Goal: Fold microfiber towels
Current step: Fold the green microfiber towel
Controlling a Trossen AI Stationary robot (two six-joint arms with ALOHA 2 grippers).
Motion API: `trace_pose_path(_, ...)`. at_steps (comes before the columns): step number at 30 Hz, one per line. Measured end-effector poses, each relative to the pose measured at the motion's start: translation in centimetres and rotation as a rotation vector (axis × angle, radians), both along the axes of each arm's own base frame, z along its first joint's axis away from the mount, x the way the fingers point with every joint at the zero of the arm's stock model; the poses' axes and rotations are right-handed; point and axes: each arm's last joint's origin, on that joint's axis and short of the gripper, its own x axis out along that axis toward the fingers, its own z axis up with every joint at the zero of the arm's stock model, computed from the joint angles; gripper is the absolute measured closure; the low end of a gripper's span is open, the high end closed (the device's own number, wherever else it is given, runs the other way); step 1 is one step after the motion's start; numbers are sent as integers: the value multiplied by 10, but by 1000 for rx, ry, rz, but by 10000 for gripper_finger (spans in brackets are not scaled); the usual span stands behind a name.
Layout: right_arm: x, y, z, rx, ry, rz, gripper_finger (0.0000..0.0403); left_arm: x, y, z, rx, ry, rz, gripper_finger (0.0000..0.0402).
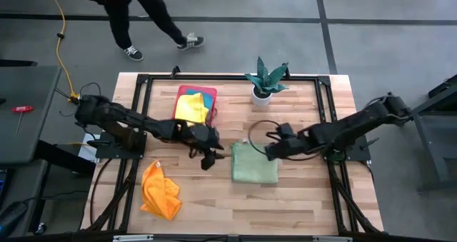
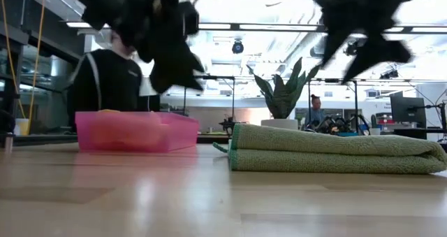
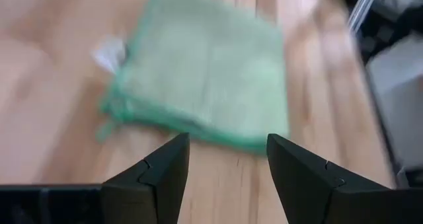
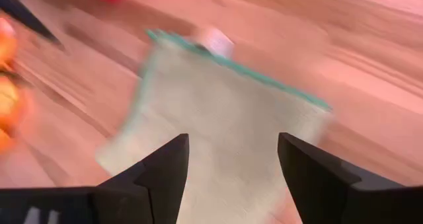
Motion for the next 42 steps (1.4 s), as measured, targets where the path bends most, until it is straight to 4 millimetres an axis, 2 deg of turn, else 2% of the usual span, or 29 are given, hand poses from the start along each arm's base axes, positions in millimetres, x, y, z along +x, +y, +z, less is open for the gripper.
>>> trace_pose_path(4,-37,11,-11,40,86,-20,179,-12,11,36,12,-138,46,209)
trace_pose_path(7,-55,20,-31,139,18,-76,179,-20,12,58,20,-236,96,209)
trace_pose_path(12,-64,27,-70,323,-141,-151,179,-22,3,83,-10,-427,86,209)
trace_pose_path(15,-64,25,-86,382,-172,-178,179,-20,-6,97,-28,-568,45,209)
trace_pose_path(20,-59,22,-98,391,-136,-233,179,-18,-13,102,-74,-635,50,209)
trace_pose_path(29,-42,26,-114,427,-109,-223,179,-18,-11,103,-79,-650,72,209)
trace_pose_path(38,-31,31,-107,479,-175,-231,179,-18,-6,103,-70,-647,89,209)
trace_pose_path(42,-32,29,-109,459,-164,-252,183,-18,-4,101,-66,-622,97,209)
